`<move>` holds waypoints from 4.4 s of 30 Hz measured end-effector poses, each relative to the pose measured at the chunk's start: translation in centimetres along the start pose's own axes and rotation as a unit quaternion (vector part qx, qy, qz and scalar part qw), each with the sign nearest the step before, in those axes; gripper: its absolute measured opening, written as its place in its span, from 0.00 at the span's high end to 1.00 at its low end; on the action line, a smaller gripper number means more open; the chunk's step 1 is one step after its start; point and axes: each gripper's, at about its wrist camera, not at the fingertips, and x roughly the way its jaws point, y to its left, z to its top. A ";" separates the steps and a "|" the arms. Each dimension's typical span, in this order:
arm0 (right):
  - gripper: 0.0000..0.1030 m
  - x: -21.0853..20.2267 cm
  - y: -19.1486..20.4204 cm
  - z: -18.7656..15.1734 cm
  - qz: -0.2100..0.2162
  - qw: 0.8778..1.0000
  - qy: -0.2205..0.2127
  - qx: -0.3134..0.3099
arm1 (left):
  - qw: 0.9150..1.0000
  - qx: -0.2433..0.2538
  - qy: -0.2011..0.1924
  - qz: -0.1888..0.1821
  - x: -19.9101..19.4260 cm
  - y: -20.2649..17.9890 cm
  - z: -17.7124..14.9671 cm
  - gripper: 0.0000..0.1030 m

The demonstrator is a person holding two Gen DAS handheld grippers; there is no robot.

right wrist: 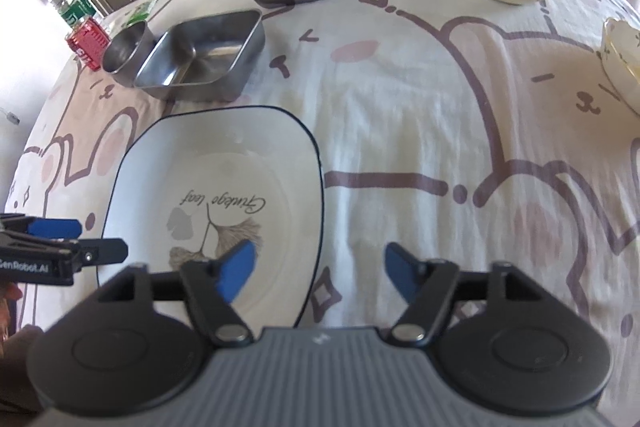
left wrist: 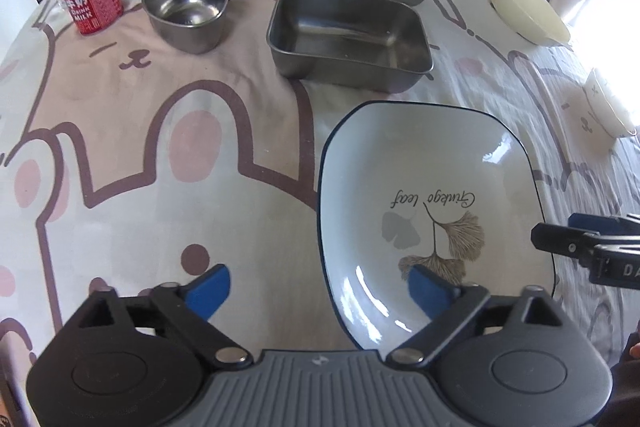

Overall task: Organize plates and bowls
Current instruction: 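Lower the plate onto the tablecloth and open both tools, then move the right tool to the cream bowl handle and close on it, then close the left tool on the other cream bowl handle while the right tool holds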

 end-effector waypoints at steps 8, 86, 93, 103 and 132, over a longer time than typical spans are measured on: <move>0.00 -1.4 -0.7 -0.4 0.008 1.000 -0.030 0.006 | 0.999 0.009 -0.023 0.020 -1.7 -0.2 -0.9 0.00; 0.83 0.5 -24.3 9.0 0.073 0.917 -0.142 0.365 | 0.922 0.174 -0.324 -0.120 1.1 -22.0 18.6 0.22; 0.85 -3.5 -24.9 3.6 0.075 0.944 -0.083 0.311 | 0.931 0.215 -0.245 -0.162 4.4 -23.9 18.4 0.38; 1.00 -6.6 -27.3 -0.4 0.078 0.936 -0.104 0.328 | 0.947 0.213 -0.179 -0.162 9.2 -26.1 20.2 0.47; 0.88 -5.8 -26.5 -1.6 0.078 0.901 -0.119 0.409 | 0.963 0.152 -0.111 -0.192 12.1 -24.9 22.3 0.91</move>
